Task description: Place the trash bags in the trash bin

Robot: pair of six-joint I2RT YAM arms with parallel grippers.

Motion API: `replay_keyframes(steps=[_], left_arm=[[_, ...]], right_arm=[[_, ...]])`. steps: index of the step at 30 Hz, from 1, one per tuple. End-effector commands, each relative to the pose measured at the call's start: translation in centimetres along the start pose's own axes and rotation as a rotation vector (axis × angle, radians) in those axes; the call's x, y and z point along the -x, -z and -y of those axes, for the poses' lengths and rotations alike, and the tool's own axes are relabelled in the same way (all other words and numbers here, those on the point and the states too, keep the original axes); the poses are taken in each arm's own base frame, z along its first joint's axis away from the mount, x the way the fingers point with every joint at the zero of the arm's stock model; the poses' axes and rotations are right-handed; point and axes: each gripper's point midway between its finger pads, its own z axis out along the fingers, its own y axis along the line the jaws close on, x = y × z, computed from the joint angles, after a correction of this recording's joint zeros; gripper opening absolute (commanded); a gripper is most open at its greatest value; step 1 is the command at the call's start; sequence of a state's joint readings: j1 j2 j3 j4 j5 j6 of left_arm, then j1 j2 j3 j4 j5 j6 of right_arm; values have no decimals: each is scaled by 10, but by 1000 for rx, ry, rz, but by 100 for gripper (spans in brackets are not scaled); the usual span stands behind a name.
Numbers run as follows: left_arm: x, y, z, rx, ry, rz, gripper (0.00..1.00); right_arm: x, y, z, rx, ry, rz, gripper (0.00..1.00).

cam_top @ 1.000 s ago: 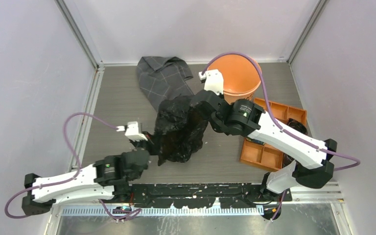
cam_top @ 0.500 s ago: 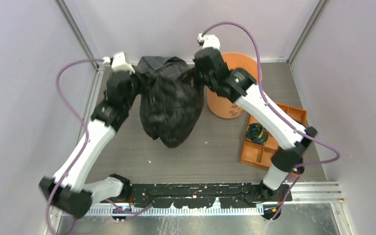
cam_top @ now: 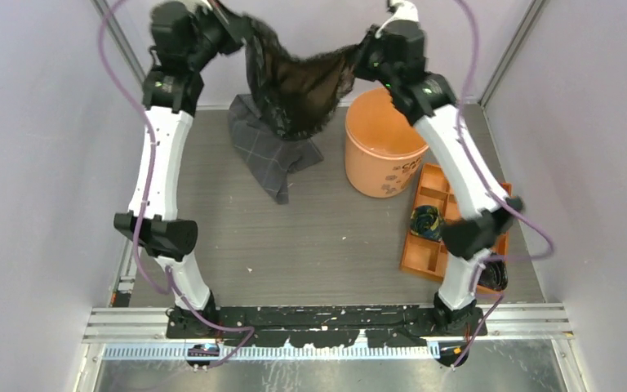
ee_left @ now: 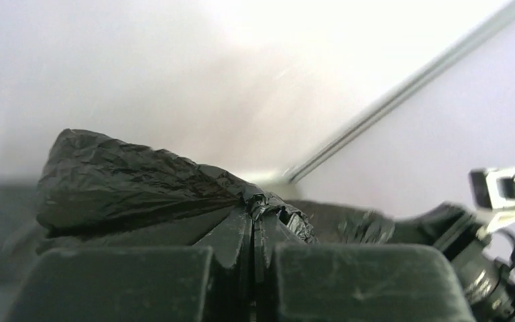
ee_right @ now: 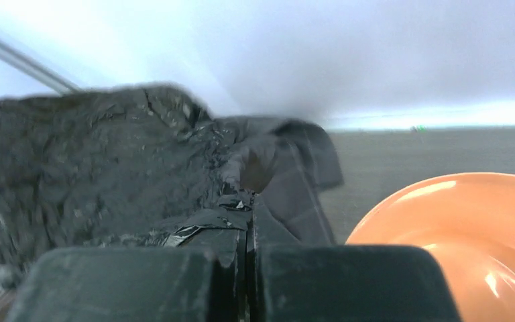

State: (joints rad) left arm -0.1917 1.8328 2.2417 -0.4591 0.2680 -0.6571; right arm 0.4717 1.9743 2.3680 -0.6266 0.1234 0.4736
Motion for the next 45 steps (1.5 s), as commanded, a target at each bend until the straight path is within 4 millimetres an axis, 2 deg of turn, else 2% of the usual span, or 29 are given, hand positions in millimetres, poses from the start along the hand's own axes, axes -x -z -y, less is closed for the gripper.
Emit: replay_keyframes(steps=[1,3,4,5,7,10,12,14,15,17,19,21,24,26,28,33,38,40,42,45], left_arm=[[116,125,149,-370,-137,315,0],[124,150,161,-384,-169,357,0],[122,155,159,-372,-174,356,0],[113,150,151,-350,-169,334,0],[82,125,119,-279,-136,245,0],[24,96,54,-108,-85,114,0],[-17,92,-3,82,-51,35,0],[-60,103,-52,239,-18,-43,0],[-73,113,-67,285,-11,-56,0],[-87,138,-83,337,-20,-57,0],[-91,169,-82,362,-53,-47,0],[-95,190,-75,348,-70,-47,0],[-93,216,-62,332,-93,-42,0],[-88,224,-60,344,-106,-35,0],[-88,221,-63,357,-114,-50,0],[-98,202,-58,303,-95,-132,0],[-101,200,-39,197,-98,-149,0],[-106,198,-31,145,-96,-178,0],[-106,197,-25,111,-93,-180,0],[-96,195,-14,67,-93,-140,0]], right_arm=[[166,232,-129,469,-24,587,1],[158,270,-142,504,19,628,1],[148,269,-143,502,21,610,1],[137,259,-140,484,21,579,1],[101,215,-130,396,39,483,1],[8,133,-120,291,92,185,1],[-67,92,-117,272,110,-39,1],[-129,74,-116,266,108,-194,1],[-151,73,-116,264,111,-230,1],[-177,84,-122,276,141,-256,1],[-183,101,-127,277,169,-249,1],[-180,115,-129,276,186,-244,1],[-163,128,-122,242,194,-215,1],[-146,132,-109,169,199,-170,1],[-135,130,-94,93,188,-135,1],[-145,128,-86,67,207,-187,1],[-130,144,-77,62,216,-153,1],[-134,150,-76,84,220,-169,1],[-147,155,-74,109,230,-201,1],[-156,162,-70,123,239,-224,4]])
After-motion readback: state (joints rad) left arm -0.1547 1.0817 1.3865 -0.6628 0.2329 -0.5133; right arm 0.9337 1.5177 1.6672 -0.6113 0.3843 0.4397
